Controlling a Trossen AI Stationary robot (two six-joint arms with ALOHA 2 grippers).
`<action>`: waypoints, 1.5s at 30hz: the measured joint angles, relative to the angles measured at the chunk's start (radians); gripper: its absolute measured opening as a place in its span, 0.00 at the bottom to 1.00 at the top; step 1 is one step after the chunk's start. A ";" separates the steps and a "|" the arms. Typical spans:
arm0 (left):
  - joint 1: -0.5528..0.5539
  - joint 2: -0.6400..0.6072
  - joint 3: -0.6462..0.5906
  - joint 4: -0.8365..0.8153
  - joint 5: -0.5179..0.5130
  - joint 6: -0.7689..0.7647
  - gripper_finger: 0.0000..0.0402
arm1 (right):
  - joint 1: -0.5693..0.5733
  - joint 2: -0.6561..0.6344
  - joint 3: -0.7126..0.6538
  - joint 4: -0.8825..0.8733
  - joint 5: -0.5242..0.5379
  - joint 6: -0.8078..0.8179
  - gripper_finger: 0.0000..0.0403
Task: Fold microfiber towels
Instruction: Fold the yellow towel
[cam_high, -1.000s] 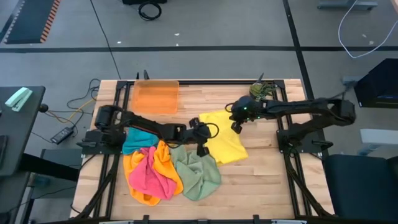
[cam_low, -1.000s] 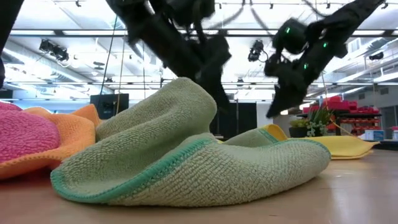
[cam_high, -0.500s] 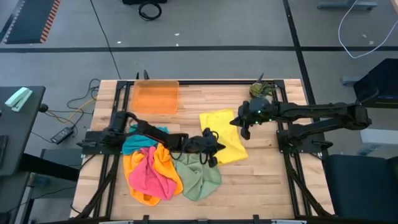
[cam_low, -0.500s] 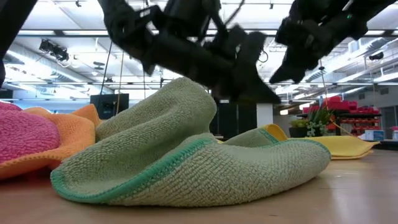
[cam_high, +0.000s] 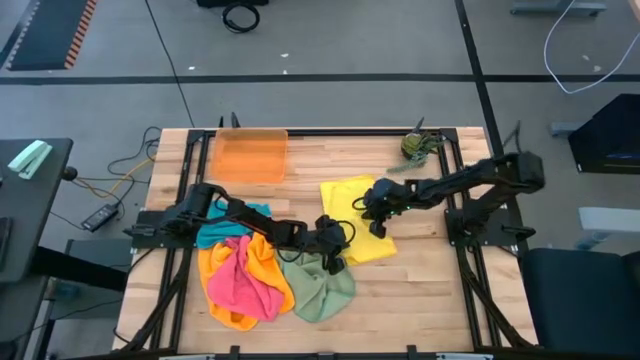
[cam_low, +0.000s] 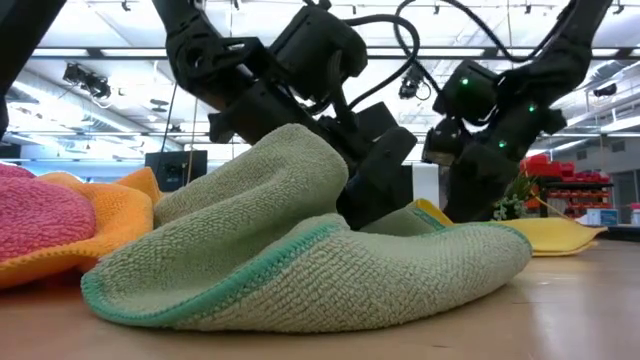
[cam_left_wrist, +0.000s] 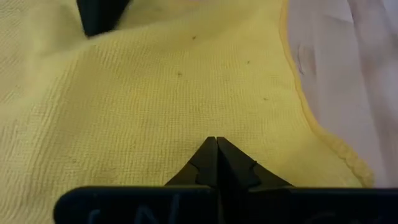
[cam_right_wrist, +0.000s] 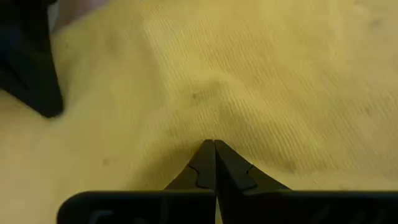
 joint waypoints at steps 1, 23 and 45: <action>-0.002 -0.001 0.000 -0.006 -0.001 -0.003 0.02 | 0.002 0.019 0.003 0.021 -0.001 0.001 0.00; -0.028 -0.137 -0.002 0.008 -0.023 0.143 0.02 | 0.137 -0.309 -0.003 -0.239 0.234 0.117 0.00; -0.085 0.002 -0.001 0.019 0.062 -0.040 0.02 | -0.088 -0.093 0.003 -0.241 0.253 0.029 0.00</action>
